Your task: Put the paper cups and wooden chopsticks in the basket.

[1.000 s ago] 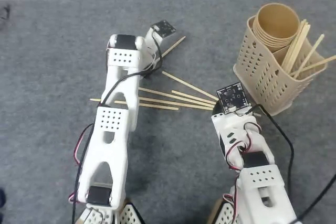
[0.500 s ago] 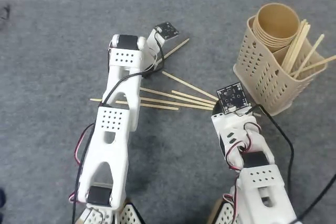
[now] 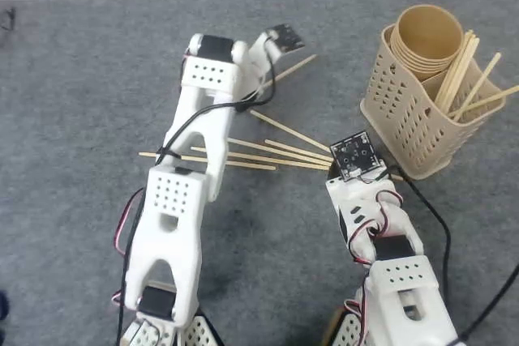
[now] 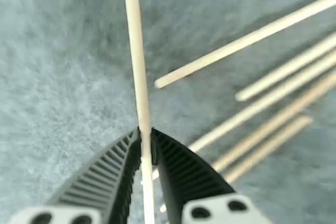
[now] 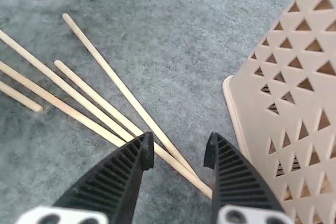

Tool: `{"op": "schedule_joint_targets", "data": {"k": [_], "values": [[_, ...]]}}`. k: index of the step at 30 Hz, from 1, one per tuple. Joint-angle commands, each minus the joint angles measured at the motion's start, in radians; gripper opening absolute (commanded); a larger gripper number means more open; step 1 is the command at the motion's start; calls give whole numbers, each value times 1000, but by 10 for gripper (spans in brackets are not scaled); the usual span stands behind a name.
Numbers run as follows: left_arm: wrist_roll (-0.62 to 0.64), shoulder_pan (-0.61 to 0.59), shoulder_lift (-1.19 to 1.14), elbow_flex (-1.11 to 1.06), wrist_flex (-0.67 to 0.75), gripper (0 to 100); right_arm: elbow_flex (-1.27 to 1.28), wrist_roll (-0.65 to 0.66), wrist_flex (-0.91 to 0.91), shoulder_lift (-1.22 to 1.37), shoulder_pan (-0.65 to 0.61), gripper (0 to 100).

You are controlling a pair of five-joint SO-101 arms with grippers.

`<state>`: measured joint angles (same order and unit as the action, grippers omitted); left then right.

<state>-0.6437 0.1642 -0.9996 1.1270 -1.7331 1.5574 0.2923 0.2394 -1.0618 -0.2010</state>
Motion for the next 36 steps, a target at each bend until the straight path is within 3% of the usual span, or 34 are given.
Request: {"op": "schedule_joint_targets", "data": {"k": [1, 11, 14, 21, 25, 28, 36], "values": [[55, 77, 342, -110, -23, 9, -9, 14, -24, -18, 1, 165], [219, 252, 773, -162, 21, 9, -8, 15, -22, -18, -4, 141], [302, 308, 819, -163, 81, 9, 0, 20, -22, -19, -5, 7], [566, 446, 922, -162, 344, 9, 61, 21, -7, -142, -19, 6], [744, 516, 934, -168, 552, 9, 132, 126, 51, -282, -84, 6], [801, 580, 904, -170, 669, 10, 133, 161, 160, -361, -119, 6], [822, 687, 644, -162, 741, 11, 133, 161, 177, -380, -119, 6]]}}
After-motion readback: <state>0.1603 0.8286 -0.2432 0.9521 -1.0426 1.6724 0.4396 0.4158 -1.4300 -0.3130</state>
